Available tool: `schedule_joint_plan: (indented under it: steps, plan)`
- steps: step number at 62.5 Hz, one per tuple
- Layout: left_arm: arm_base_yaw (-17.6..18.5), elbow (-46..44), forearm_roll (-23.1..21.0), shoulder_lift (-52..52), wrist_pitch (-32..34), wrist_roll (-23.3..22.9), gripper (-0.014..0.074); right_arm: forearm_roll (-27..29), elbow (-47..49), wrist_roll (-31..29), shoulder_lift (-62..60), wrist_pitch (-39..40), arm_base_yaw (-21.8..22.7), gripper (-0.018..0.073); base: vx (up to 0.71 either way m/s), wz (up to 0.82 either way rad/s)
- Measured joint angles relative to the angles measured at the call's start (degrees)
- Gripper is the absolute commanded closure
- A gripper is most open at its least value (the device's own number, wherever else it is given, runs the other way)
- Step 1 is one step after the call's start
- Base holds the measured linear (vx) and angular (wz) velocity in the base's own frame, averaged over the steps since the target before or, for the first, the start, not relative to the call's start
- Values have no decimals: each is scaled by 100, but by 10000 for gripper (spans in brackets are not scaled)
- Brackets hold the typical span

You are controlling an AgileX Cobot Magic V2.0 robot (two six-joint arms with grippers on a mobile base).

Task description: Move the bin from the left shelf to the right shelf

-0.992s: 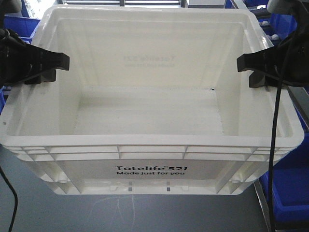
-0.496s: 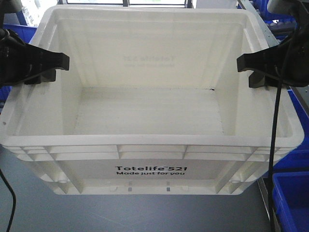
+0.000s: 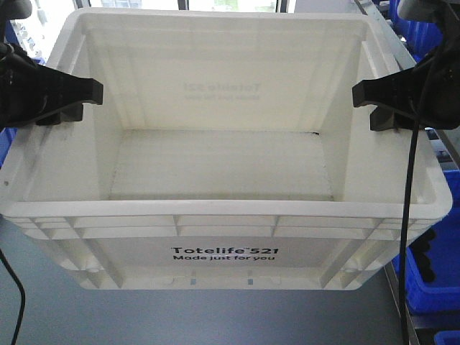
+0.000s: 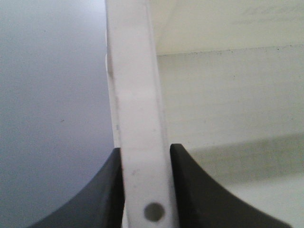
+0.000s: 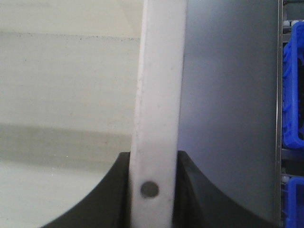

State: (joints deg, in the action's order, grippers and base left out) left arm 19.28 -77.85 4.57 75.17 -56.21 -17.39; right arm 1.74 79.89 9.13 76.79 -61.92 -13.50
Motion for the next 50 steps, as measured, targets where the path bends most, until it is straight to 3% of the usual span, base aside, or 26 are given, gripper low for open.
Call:
schedule_joint_plan:
  steps: [50]
  plan:
    - [0,0,0,0,0,0,540,0,0,0,0,0,0,568,41,1]
